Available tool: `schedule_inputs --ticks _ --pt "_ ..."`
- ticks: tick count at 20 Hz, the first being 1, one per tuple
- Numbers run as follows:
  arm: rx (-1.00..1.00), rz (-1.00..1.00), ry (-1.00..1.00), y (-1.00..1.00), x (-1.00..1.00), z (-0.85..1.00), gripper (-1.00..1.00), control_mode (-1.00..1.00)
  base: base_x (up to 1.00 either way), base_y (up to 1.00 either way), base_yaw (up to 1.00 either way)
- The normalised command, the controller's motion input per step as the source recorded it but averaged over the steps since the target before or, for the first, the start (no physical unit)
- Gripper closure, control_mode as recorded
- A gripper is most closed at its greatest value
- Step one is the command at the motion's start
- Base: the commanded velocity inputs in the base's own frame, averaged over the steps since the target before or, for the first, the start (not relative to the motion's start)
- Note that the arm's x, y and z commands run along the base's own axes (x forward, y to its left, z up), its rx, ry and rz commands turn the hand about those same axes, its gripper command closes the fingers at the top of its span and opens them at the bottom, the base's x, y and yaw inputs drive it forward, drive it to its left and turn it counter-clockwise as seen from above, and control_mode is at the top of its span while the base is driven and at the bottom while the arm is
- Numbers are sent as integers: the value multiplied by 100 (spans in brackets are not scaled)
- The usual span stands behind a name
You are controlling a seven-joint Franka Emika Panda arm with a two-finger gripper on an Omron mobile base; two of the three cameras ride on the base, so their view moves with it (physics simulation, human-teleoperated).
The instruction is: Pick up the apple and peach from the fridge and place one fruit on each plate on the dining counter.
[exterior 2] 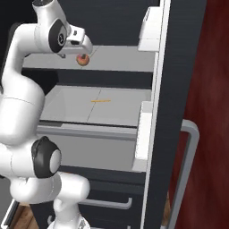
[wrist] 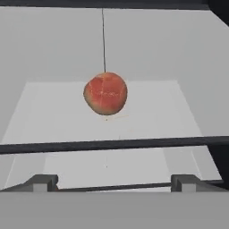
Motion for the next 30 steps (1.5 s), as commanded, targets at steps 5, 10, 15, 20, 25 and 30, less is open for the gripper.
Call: schedule_inputs --ticks 5,10,15,20,25,30 --pt "-1 0 -18 22 100 -31 -100 -100 0 0 0" --pt "10 0 -18 0 87 0 -100 -100 0 0 0" --pt "4 0 9 -2 5 0 -100 -100 0 0 0" --pt "0 0 39 0 5 21 -100 -100 0 0 0" --pt "0 0 23 0 10 15 -100 -100 0 0 0" --pt "0 0 0 0 0 -4 -100 -100 0 0 0"
